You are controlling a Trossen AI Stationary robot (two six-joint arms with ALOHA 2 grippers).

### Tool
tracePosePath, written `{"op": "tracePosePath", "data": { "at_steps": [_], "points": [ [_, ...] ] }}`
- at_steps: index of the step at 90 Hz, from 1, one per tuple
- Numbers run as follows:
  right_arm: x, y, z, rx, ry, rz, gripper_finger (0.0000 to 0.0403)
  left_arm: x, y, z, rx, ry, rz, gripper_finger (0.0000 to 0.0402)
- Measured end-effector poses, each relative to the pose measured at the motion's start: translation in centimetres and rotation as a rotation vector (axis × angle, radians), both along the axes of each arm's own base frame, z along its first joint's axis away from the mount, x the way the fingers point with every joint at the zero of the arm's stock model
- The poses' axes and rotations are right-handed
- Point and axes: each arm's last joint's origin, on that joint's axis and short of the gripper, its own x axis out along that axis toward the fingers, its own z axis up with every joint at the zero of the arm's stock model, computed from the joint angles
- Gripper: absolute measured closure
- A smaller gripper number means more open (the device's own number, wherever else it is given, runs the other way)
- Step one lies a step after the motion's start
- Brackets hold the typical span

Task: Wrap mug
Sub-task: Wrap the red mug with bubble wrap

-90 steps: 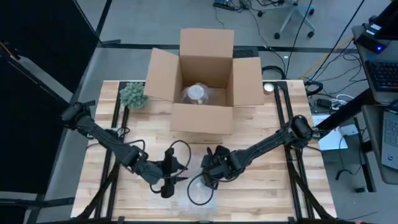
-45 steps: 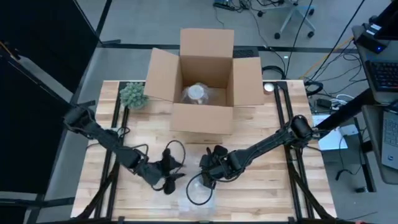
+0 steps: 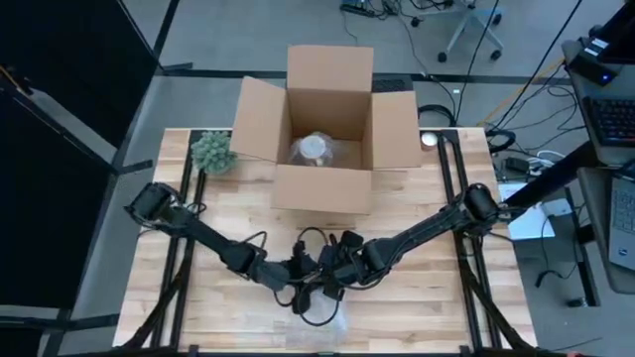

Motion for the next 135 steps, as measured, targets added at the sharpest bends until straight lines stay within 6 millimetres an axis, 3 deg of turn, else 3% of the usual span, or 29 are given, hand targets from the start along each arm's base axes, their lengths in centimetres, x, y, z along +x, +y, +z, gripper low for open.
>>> {"op": "tracePosePath", "data": {
  "at_steps": [11,37,52,68,90,100,135],
  "points": [
    [-0.4,-0.3,1.5,0.044,0.002,0.016,0.0179,0.0,0.0,-0.1,0.008,0.015,-0.002,0.0240],
    [-2.7,-0.5,7.3,0.102,-0.024,0.090,0.0179,-0.1,0.0,-0.3,0.002,0.026,-0.007,0.0240],
    [-4.8,1.6,8.8,0.146,-0.014,0.210,0.0179,-0.1,0.0,-0.4,0.002,0.029,-0.007,0.0240],
    [-6.6,5.4,8.4,0.108,-0.021,0.327,0.0179,-0.1,0.0,-0.4,0.002,0.030,-0.007,0.0240],
    [-6.9,9.4,5.7,-0.192,-0.100,0.455,0.0179,-0.1,-0.1,-0.4,0.000,0.028,-0.008,0.0240],
    [-6.4,9.9,5.2,-0.266,-0.143,0.460,0.0179,-0.1,-0.1,-0.4,-0.001,0.028,-0.009,0.0240],
    [-5.9,10.0,5.0,-0.270,-0.176,0.431,0.0178,-0.1,-0.1,-0.3,-0.008,0.016,-0.010,0.0240]
  ]
}}
